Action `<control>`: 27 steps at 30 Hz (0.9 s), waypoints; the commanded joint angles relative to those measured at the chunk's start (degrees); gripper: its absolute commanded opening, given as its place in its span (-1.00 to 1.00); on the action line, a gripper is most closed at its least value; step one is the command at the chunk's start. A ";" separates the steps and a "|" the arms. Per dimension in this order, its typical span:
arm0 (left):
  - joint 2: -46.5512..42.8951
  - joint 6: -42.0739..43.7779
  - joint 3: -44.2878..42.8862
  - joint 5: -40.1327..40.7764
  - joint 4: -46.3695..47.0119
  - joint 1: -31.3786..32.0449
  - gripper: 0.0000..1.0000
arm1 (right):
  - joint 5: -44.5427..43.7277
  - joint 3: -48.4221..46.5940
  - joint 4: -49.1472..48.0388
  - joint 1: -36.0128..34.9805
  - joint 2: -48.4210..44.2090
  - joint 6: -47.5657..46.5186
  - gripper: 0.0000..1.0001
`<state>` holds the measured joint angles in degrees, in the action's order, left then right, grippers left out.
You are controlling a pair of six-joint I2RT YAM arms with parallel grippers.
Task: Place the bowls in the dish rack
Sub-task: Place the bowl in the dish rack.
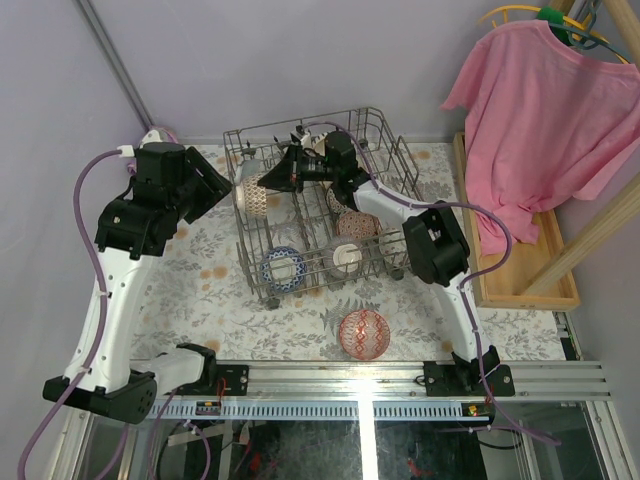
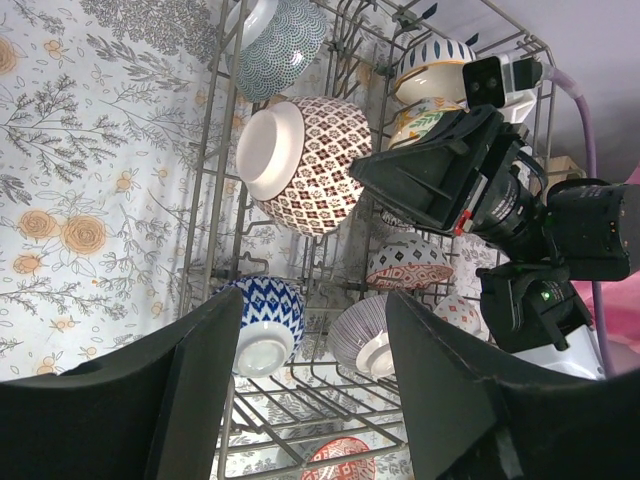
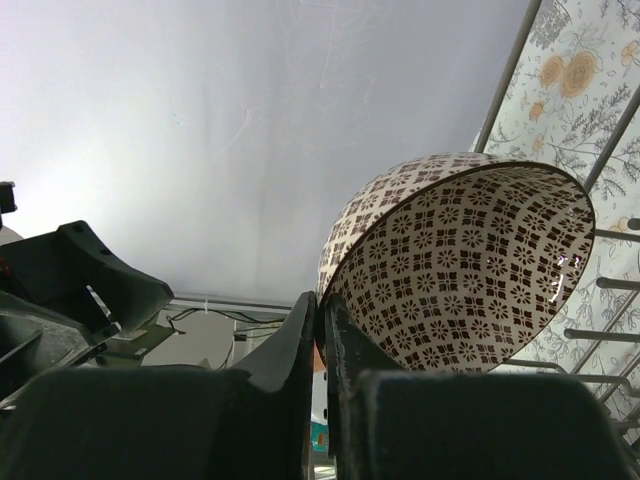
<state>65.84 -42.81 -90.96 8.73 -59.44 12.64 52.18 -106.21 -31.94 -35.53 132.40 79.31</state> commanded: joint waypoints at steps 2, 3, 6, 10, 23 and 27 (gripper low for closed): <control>0.75 0.35 -2.42 -0.62 -0.16 -0.50 0.18 | 1.79 -1.93 -6.04 0.46 -1.16 0.73 -1.00; 0.85 0.28 -2.46 -0.66 -0.15 -0.44 0.17 | 1.78 -2.48 -5.16 0.46 -0.83 0.23 -1.00; 0.98 0.05 -2.56 -0.61 -0.16 -0.44 0.17 | 1.61 -4.56 -2.04 0.47 0.20 -1.55 -1.00; 1.20 0.00 -2.77 -0.54 -0.09 -0.46 0.17 | 1.13 -7.70 2.70 0.42 1.58 -4.20 -1.00; 1.67 0.35 -2.65 -0.37 -0.06 -0.44 0.17 | -2.19 -13.00 12.83 -0.26 5.08 -10.45 -0.97; 1.78 0.44 -2.56 -0.26 0.07 -0.47 0.17 | -3.61 -14.87 18.33 -0.83 5.74 -13.96 -0.95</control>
<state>67.35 -42.81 -92.14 8.73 -60.12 12.64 49.93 -116.07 -16.97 -35.77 139.00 69.80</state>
